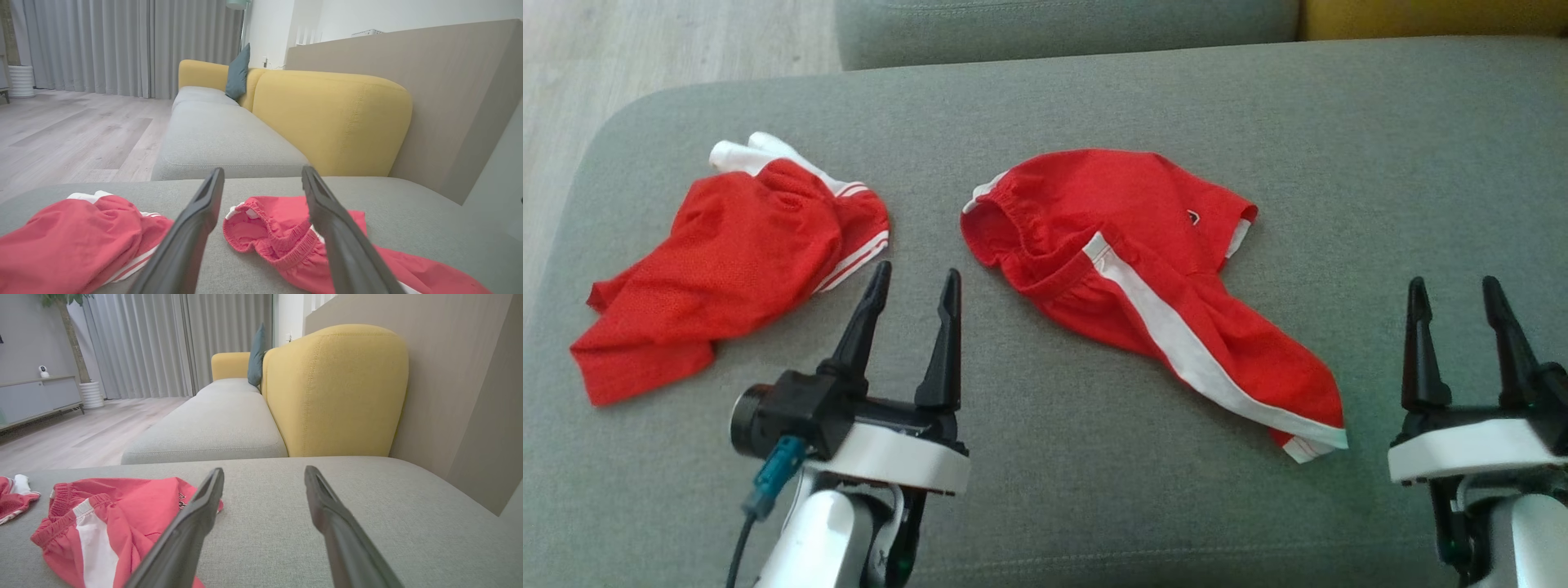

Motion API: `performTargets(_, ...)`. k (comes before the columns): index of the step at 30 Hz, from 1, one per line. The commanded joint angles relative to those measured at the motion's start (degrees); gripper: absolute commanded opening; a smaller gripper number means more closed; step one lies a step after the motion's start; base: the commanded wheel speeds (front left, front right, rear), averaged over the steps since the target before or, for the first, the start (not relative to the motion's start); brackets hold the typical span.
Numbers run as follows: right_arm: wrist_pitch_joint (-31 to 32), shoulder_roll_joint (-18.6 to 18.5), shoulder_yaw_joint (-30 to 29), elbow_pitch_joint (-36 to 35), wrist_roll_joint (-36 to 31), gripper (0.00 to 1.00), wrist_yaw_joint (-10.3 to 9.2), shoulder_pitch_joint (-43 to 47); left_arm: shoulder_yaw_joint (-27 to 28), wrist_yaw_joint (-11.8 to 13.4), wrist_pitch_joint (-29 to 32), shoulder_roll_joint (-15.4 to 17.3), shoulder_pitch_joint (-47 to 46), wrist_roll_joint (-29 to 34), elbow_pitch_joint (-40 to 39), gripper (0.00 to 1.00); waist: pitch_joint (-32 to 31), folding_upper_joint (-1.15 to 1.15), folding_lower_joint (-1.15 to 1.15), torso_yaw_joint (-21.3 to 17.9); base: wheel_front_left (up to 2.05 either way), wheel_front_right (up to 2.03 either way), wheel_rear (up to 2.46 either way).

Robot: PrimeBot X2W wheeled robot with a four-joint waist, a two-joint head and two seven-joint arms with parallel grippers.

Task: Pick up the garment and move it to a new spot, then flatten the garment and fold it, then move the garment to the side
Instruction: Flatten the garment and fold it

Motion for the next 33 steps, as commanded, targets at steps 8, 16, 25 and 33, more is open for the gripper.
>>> performTargets(8, -2.0, -0.3, 0.3, -0.5, 1.6, 1.0, 0.22, -2.4, -2.4, -4.6, -0.3, 0.2, -5.1, -0.3, 1.8, 1.0, 1.0, 0.0, 0.0, -2.4, 0.0, 0.0, 0.0)
performTargets(16, -3.0, -0.3, 1.4, 0.3, 2.5, 1.0, 0.22, -3.1, -7.3, -8.2, 2.5, 0.2, -14.0, 0.5, 14.2, 1.0, 3.8, 0.0, 0.0, -5.2, 0.0, 0.0, 0.0)
performTargets(25, -4.8, -0.3, 2.4, 2.2, 3.9, 1.0, 0.22, -4.6, -8.9, -9.7, 10.1, 0.2, -25.8, -0.6, 26.7, 1.0, 6.7, 0.0, 0.0, -8.5, 0.0, 0.0, 0.0)
performTargets(33, -6.1, -0.3, 3.1, 3.7, 4.6, 1.0, 0.22, -5.5, -9.7, -10.3, 11.3, 0.3, -30.9, -1.4, 33.7, 1.0, 8.2, 0.0, 0.0, -10.3, 0.0, 0.0, 0.0)
